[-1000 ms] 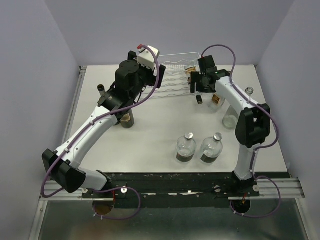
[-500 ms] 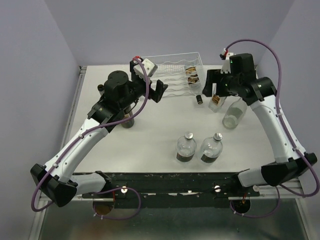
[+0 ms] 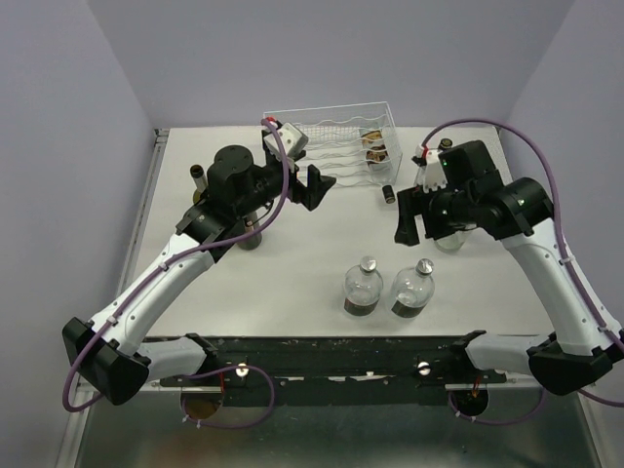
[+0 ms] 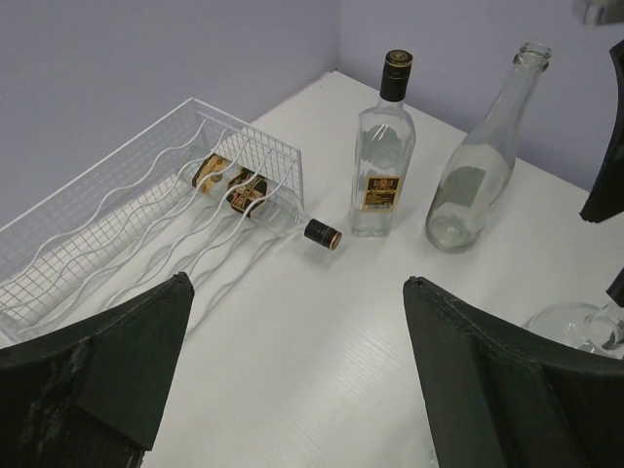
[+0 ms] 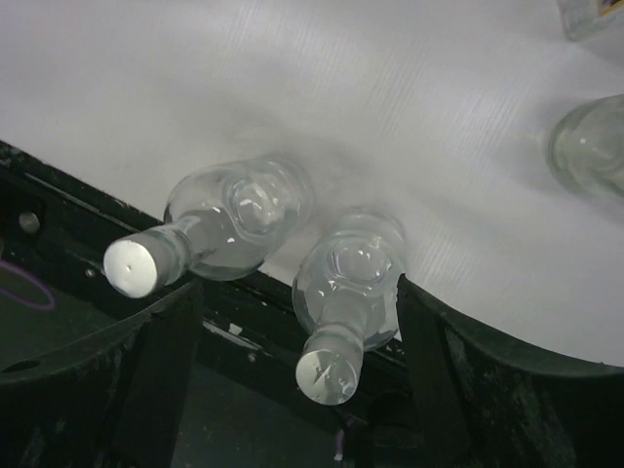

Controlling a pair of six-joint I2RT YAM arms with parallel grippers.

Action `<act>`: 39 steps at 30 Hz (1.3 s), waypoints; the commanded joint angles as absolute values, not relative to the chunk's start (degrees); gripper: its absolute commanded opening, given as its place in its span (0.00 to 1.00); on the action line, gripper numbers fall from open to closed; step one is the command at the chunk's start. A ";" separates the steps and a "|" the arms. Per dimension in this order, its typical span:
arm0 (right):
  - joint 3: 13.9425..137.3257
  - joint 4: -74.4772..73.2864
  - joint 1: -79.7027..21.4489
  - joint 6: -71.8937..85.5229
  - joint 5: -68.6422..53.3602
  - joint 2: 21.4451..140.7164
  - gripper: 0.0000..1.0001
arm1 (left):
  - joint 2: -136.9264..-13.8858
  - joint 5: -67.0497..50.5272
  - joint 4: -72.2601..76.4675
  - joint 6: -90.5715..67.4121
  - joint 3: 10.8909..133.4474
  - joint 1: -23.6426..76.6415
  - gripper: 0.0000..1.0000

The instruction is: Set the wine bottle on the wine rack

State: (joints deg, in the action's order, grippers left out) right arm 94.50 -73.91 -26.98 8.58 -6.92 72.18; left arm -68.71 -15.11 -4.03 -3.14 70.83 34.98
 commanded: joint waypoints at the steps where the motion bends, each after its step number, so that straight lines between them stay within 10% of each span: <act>1: 88.34 -89.65 -30.49 11.07 -2.47 70.58 0.83 | -66.54 -13.71 -1.58 -4.57 68.73 34.89 0.99; 39: 75.50 -98.26 -35.16 21.18 -1.30 68.03 0.68 | -65.39 -3.78 -2.46 -0.70 65.21 34.72 0.99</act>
